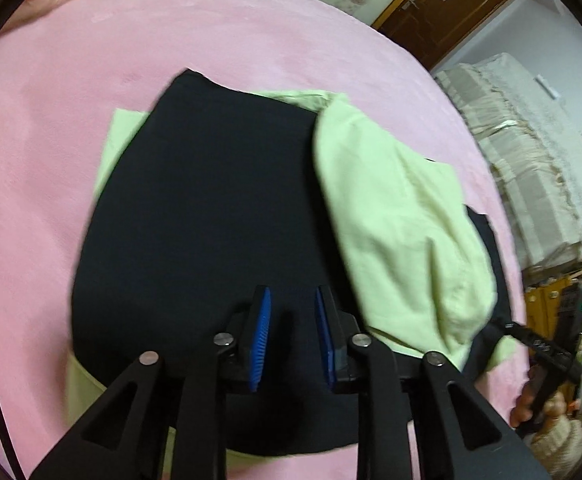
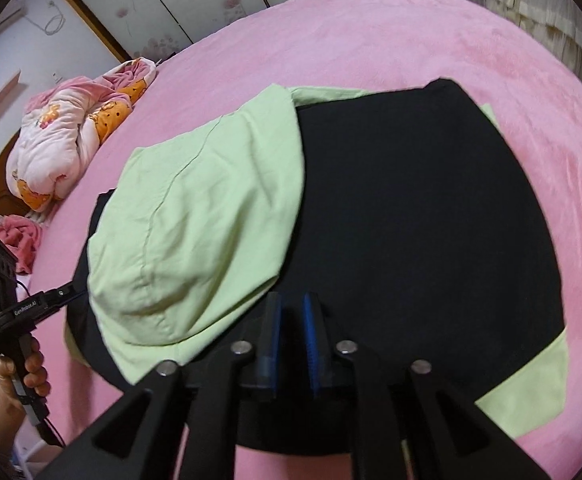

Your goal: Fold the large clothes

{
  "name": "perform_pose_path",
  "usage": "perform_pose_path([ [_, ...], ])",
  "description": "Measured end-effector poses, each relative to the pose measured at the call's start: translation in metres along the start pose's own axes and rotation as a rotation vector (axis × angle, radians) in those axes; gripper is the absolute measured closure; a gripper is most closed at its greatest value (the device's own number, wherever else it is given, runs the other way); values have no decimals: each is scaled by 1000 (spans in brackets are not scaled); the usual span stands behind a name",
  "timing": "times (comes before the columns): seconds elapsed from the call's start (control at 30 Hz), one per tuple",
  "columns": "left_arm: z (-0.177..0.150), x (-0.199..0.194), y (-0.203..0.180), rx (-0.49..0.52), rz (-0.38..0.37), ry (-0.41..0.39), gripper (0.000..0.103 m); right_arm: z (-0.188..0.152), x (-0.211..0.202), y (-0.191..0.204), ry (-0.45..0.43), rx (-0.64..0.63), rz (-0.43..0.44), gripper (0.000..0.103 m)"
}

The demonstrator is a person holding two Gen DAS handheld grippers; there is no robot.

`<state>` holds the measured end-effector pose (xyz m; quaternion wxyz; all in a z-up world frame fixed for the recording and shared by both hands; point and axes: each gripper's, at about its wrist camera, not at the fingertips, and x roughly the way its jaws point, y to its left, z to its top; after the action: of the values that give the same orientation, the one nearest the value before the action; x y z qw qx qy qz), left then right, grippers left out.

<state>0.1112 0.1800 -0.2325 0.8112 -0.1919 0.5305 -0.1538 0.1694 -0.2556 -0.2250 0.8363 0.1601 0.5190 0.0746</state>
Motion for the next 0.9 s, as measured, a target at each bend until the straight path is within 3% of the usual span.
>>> perform_pose_path([
  [0.03, -2, 0, -2, -9, -26, 9, 79, -2, 0, 0, 6, 17, 20, 78],
  [0.2, -12, 12, -17, -28, -138, 43, 59, -8, 12, 4, 39, 105, 134, 76],
  [0.33, -8, 40, -30, -44, -215, 85, 54, -11, 27, 5, 52, 167, 208, 75],
  [0.47, -11, 56, -38, -90, -245, 65, 53, -7, 42, 12, 52, 209, 278, 75],
  [0.53, -9, 62, -45, -103, -248, 61, 67, -6, 46, 18, 52, 205, 294, 75],
  [0.57, -8, 63, -51, -98, -246, 69, 87, -5, 47, 21, 46, 193, 294, 78],
  [0.63, -8, 63, -66, -57, -166, 69, 91, -1, 40, 30, 22, 140, 249, 97],
  [0.8, -22, 58, -93, -5, -90, 73, 92, -5, 0, 49, -65, 4, 118, 98],
  [0.83, -29, 69, -95, 11, -30, 104, 91, -10, -2, 52, -69, -25, 74, 98],
  [0.9, -36, 85, -90, -4, 19, 129, 88, -18, 10, 52, -13, -56, -11, 98],
])
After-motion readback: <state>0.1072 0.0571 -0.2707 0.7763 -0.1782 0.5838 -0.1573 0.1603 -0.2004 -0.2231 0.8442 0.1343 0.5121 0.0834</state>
